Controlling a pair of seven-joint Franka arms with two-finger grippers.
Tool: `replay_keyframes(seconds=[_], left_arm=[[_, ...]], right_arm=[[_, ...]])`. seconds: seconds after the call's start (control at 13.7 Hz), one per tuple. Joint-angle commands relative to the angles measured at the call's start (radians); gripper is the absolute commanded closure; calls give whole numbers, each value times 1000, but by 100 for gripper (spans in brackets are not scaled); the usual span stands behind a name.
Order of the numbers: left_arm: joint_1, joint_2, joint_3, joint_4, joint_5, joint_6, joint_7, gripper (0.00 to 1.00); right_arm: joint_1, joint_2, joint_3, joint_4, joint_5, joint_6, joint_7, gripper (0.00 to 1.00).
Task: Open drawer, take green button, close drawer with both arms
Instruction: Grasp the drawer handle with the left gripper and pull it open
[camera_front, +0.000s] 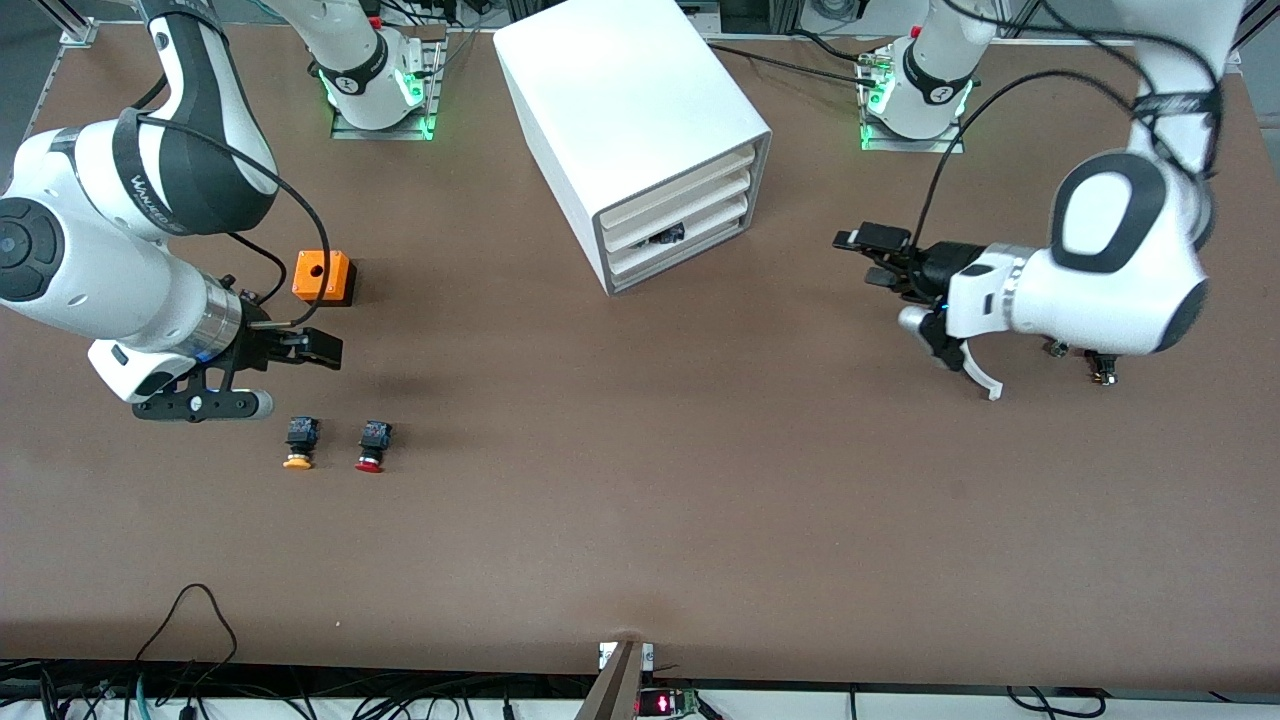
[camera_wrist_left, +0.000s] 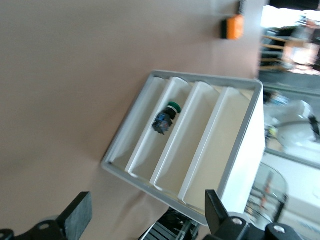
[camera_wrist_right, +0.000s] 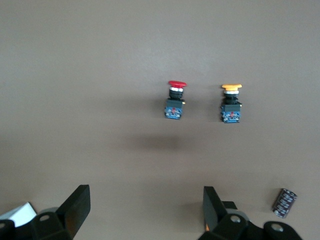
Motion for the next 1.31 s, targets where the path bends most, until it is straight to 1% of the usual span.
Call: replay_keyframes(seconds=[0.0,0.15,0.22,0.29,0.44,0.58,0.66,0.88,1.09,1.24], left_arm=[[6,49,-1,-151,-165,56,245,1],[0,150,-1,-153,-246,63,368,1],[-6,208,-1,-155,-307,64,458,1],[-17,262,-2,-155,-347,64,555,5],[-58,278,-1,-161,-375,92,588,17],[-104,284,-1,-179,-377,110,586,39],[-130,294,-1,-179,-377,112,586,43],[-164,313,-1,-207,-377,119,605,44],[-193,313,-2,-244,-377,161,622,43],[-193,313,-34,-268,-393,184,639,44]], right_arm=[[53,31,-1,69,9,-18,93,0],[83,35,-1,77,10,-18,178,0],[99,37,-1,80,9,-16,204,0],[112,41,-1,84,9,-4,216,0],[133,61,-1,118,9,-2,270,0],[156,83,-1,158,9,-12,310,0],[164,89,-1,165,9,-12,336,0],[208,117,-3,196,6,-6,434,0],[241,137,-3,233,6,-15,508,0],[259,140,-3,241,6,-15,551,0]])
